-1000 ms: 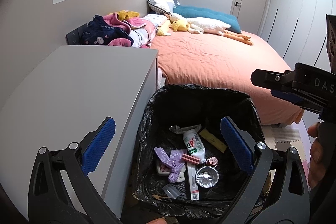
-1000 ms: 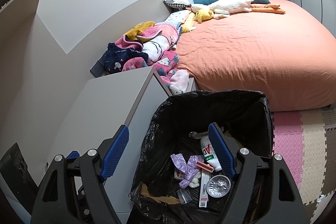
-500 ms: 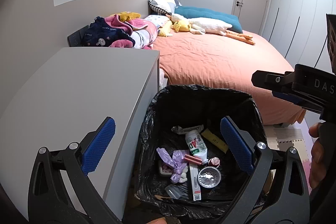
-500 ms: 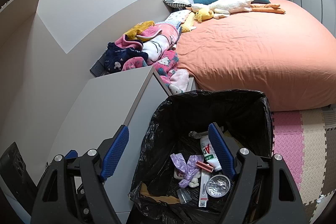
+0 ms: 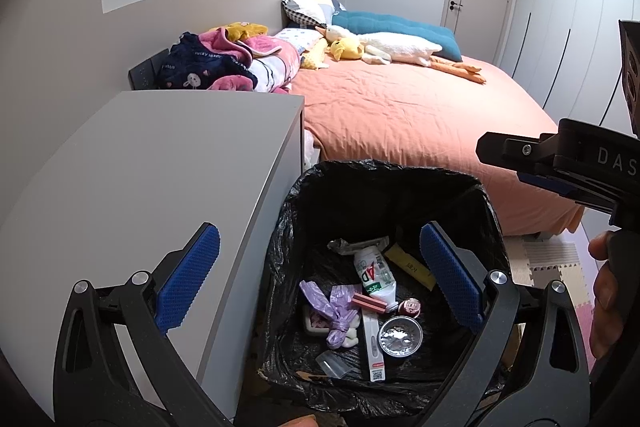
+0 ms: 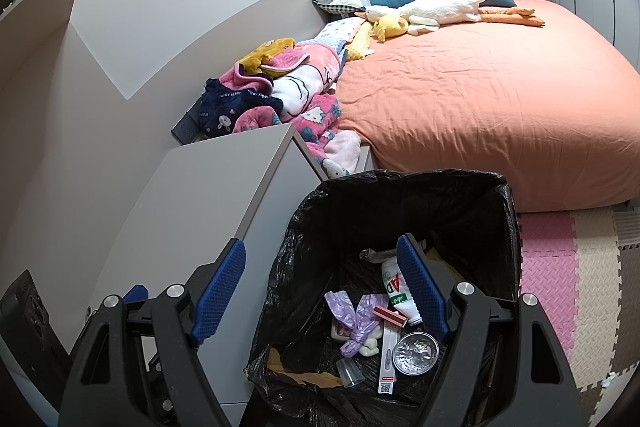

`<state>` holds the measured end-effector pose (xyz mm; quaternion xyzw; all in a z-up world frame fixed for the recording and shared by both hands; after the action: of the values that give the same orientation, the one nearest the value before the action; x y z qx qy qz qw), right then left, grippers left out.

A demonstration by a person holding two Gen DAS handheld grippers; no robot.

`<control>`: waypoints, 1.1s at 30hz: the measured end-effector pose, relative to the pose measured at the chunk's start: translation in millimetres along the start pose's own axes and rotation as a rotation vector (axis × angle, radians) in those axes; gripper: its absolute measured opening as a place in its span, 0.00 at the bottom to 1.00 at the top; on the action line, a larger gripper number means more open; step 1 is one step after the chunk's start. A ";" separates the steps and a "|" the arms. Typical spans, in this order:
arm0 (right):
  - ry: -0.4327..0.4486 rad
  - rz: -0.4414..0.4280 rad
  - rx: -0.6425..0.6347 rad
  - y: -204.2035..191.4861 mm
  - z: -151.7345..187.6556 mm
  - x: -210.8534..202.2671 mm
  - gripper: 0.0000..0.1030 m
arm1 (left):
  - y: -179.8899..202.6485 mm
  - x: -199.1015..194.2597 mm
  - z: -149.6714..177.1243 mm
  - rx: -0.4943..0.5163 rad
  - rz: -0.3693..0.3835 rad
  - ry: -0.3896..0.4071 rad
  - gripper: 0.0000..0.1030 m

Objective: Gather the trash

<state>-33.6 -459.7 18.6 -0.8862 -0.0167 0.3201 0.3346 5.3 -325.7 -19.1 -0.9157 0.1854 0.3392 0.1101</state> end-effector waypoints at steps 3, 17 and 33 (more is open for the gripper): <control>0.000 0.001 0.000 -0.2 0.0 0.1 0.76 | -0.4 -0.1 -0.4 0.003 0.001 0.000 0.94; -0.001 0.001 0.000 -0.5 0.6 0.4 0.76 | -0.4 2.2 1.6 0.013 -0.002 -0.004 0.94; -0.002 0.004 0.003 0.1 1.2 0.4 0.76 | -0.5 0.5 1.6 0.013 -0.016 0.016 0.94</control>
<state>-33.9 -459.0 17.7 -0.8855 -0.0148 0.3214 0.3352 4.9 -324.9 -20.6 -0.9190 0.1814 0.3297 0.1174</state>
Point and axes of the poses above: each gripper's, at about its wrist camera, not at the fingertips, and x roughly the way its jaws point, y to its right, z to its underside, the point moved 6 cm from there along x, roughly the way its jaws point, and after that the axes turned 11 degrees about -z, right-handed, at the moved point
